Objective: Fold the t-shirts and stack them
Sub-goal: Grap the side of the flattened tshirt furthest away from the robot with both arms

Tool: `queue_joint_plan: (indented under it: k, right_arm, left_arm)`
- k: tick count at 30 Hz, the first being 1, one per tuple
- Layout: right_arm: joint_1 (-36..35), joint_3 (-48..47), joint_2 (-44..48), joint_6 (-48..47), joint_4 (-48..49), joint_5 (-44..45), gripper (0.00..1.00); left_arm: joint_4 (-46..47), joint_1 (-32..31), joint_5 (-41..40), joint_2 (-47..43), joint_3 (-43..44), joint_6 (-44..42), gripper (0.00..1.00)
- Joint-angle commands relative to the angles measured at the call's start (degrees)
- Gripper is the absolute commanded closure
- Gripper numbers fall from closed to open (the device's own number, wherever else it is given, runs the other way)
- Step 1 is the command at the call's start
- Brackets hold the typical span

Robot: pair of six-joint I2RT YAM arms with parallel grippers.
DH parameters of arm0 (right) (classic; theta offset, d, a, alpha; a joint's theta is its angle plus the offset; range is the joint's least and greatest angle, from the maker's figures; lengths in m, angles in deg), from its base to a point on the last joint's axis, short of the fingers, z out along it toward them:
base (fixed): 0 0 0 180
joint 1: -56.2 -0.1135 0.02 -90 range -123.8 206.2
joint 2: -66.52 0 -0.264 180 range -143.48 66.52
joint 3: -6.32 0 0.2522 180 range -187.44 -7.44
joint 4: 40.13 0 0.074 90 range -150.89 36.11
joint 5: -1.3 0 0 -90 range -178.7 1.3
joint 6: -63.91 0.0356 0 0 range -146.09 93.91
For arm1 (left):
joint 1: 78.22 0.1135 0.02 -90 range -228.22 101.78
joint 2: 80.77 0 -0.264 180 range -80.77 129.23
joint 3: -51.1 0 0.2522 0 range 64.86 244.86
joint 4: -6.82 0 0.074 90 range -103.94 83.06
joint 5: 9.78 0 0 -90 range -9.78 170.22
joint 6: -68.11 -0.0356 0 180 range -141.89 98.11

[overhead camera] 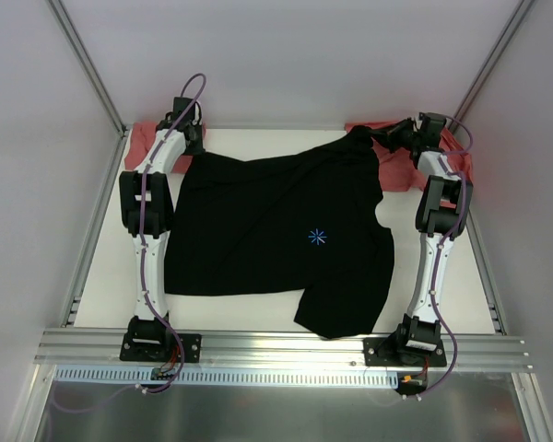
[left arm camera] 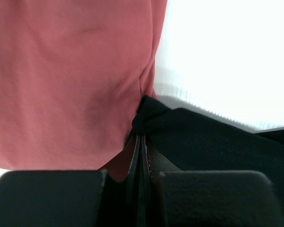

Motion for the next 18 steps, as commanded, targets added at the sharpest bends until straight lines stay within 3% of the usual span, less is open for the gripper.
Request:
queue_joint_plan:
  k: [1, 10, 18]
  right_arm:
    - [0.26, -0.37, 6.21, -0.42, 1.49, -1.56, 1.0]
    - [0.35, -5.12, 7.96, -0.07, 0.44, -3.14, 1.0]
    - [1.05, -1.35, 14.11, -1.29, -0.79, -5.87, 1.0]
  left_arm:
    - [3.13, 0.6, -2.1, -5.82, 3.29, -1.86, 1.0]
    - [4.36, 1.66, -2.1, -10.83, 4.27, -2.83, 1.0]
    - [4.19, 1.66, -0.87, -14.53, 1.81, -2.13, 1.0]
